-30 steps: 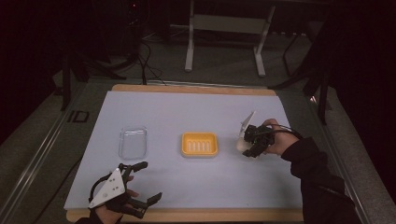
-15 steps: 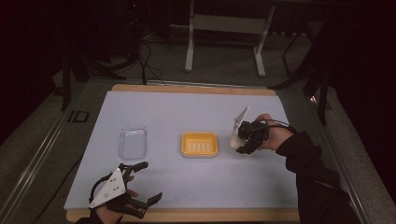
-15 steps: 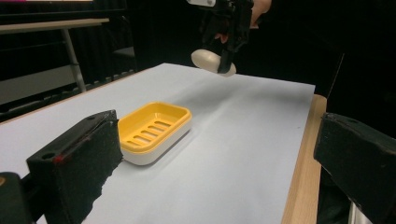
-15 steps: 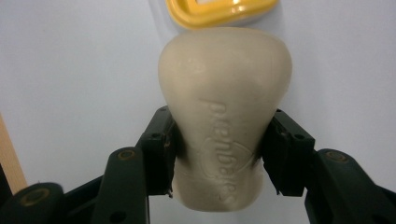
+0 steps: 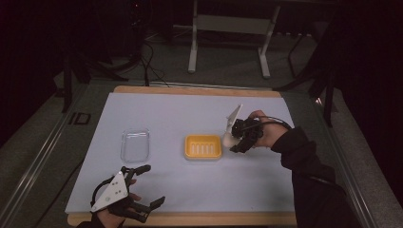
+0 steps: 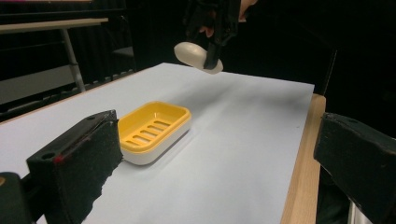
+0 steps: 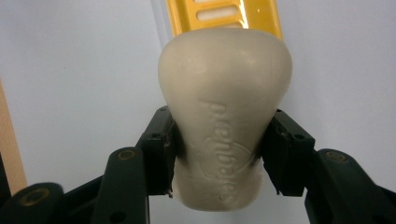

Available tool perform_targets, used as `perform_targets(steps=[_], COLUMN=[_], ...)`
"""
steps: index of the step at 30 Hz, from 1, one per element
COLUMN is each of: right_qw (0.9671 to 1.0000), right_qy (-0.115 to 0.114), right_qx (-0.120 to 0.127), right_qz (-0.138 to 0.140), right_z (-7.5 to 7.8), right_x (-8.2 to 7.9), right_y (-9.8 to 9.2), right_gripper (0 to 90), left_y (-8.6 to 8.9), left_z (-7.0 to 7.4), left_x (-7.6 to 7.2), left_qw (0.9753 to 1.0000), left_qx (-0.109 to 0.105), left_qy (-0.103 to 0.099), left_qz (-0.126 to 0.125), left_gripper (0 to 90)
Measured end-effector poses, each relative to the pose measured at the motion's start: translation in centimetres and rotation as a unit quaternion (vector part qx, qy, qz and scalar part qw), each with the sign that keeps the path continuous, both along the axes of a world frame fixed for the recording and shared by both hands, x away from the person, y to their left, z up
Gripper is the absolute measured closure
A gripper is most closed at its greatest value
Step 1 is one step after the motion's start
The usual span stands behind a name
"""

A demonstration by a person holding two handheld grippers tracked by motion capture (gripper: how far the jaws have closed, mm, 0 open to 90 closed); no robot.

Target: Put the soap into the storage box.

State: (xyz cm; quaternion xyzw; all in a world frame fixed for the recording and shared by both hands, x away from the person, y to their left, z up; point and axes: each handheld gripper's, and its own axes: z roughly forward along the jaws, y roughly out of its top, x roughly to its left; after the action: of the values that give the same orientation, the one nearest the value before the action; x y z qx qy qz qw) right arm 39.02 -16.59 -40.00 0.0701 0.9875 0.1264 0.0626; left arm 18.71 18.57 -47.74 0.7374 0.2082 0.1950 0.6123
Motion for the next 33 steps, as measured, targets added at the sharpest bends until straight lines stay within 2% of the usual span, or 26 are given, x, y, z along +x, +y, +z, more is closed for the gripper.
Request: perform_targets(steps=[4,17,22,27,33], right_qw=[0.9999,0.9986,0.9966,0.9941,0.9943], right_qy=[-0.004,-0.008,-0.020,-0.029,-0.022], right_qx=[0.012,0.023,0.045,0.063,0.058], right_qz=[0.011,0.047,0.065,0.084,0.086], right_z=[0.3,1.7,1.9,1.5,0.2], right_x=[0.1,0.6,0.7,0.8,1.3], right_y=[0.7,3.3,4.0,4.7,5.5], right_gripper=[50.0,49.9,49.9,49.9,49.9], left_y=[0.0,0.0,0.0,0.0,0.0], left_z=[0.0,0.0,0.0,0.0,0.0], left_x=[0.0,0.0,0.0,0.0,0.0], left_qw=[1.0000,1.0000,1.0000,1.0000,1.0000], left_qx=[0.001,0.002,0.001,0.001,0.002], left_qy=[0.000,0.001,0.002,0.000,0.001], left_qz=[0.000,-0.004,-0.005,-0.006,-0.007], left_gripper=[1.2,1.2,1.1,1.1,1.1])
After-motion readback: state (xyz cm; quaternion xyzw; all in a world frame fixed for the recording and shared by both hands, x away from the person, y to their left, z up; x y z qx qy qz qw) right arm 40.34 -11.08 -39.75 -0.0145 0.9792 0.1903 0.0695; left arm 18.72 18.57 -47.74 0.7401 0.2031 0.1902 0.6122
